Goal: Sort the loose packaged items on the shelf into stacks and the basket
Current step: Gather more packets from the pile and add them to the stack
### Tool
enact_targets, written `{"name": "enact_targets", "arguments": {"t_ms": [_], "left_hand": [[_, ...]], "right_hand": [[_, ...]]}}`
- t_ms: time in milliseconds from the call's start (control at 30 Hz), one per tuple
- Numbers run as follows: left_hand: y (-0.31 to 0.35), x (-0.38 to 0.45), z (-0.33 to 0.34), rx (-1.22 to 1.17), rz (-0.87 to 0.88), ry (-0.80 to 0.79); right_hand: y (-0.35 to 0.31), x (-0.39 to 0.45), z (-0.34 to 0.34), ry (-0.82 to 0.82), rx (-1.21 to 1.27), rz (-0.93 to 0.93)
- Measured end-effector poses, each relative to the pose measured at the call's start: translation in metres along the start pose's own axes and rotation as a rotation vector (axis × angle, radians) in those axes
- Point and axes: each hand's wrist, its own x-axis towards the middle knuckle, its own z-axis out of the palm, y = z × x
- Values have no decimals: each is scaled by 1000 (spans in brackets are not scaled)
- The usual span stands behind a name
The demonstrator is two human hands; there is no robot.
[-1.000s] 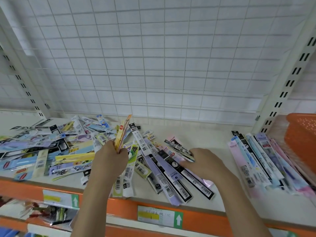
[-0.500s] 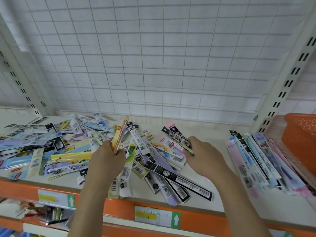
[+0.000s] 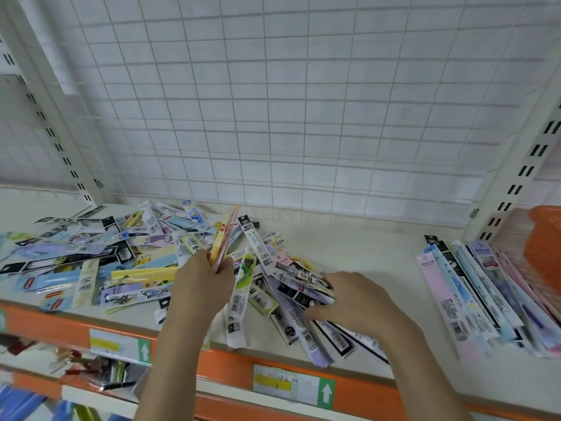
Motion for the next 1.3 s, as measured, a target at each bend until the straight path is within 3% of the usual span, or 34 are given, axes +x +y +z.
{"name": "enact_targets", "arguments": {"t_ms": [500,767,1167,1300], "left_hand": [[26,86,35,292,26,-135],[32,97,50,301,11,-172],[30,105,23,149,-16,-65],[20,91,2,20,-27,-117]], "right_hand": [[38,0,-29,247,171,125],[40,-4,-38,346,365,127],[26,16,-28,327,206,86],[18,24,-24,321,273,45]]}}
